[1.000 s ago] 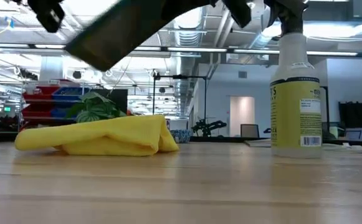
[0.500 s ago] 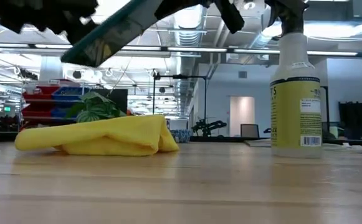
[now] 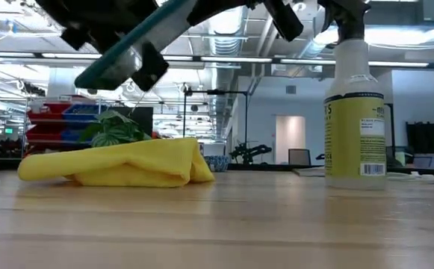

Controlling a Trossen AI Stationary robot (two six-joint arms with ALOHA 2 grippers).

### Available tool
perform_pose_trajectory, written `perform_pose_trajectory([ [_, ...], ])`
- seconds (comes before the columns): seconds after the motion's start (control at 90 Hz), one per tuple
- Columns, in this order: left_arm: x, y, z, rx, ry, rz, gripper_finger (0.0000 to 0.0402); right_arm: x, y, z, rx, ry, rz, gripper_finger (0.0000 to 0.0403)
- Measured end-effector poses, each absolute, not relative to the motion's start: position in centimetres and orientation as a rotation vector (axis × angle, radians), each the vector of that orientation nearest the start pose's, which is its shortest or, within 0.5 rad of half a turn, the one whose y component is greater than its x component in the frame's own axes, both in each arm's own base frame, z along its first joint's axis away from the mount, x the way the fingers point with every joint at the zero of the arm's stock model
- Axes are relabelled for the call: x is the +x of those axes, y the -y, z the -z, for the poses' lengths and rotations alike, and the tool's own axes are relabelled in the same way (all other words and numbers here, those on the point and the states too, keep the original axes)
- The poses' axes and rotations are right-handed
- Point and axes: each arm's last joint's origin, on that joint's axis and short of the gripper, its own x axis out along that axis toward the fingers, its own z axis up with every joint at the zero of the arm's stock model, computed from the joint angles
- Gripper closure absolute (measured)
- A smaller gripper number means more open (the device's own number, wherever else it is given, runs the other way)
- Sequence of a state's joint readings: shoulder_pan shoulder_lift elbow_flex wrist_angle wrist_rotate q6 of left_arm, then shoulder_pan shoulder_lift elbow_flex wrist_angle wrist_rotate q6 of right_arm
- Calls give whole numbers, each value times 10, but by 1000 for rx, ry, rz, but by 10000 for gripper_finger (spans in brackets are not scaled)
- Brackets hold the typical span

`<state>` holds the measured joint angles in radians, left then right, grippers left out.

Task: Apply microfiber cloth
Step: Spray the blue tablet with the white spray bottle

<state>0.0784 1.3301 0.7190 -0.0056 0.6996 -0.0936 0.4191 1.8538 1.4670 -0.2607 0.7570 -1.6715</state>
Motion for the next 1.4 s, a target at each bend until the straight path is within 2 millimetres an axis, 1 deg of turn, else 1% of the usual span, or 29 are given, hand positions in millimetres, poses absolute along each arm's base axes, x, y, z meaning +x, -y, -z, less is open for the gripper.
perform_pose_trajectory([
  [0.089,277,-1,-210,-363,-640,651,129,387,-150,-267,-1986,-717,-218,391],
  [0.189,284,1,-202,-383,-667,706,134,386,-150,-267,-2005,-733,-206,391],
  [0.3,288,5,-199,-378,-679,725,147,386,-149,-267,-2008,-741,-205,391],
  [0.389,289,9,-199,-375,-681,735,169,386,-149,-267,-2007,-739,-203,389],
  [0.5,289,12,-203,-366,-655,743,210,387,-149,-267,-1991,-731,-203,379],
  [0.622,292,15,-205,-351,-631,723,265,387,-149,-267,-1947,-715,-209,370],
  [0.8,291,20,-204,-287,-633,713,372,387,-148,-267,-1927,-709,-218,360],
  [0.833,291,21,-203,-281,-636,712,384,387,-149,-267,-1929,-704,-222,355],
  [0.867,291,22,-203,-273,-638,705,387,387,-150,-267,-1929,-704,-223,350],
  [1.033,289,24,-201,-240,-681,658,392,386,-150,-265,-1894,-711,-217,302],
  [1.311,285,23,-197,-247,-740,608,397,384,-144,-260,-1799,-783,-186,185],
  [1.4,278,24,-188,-275,-829,606,399,380,-142,-262,-1815,-850,-129,156],
])
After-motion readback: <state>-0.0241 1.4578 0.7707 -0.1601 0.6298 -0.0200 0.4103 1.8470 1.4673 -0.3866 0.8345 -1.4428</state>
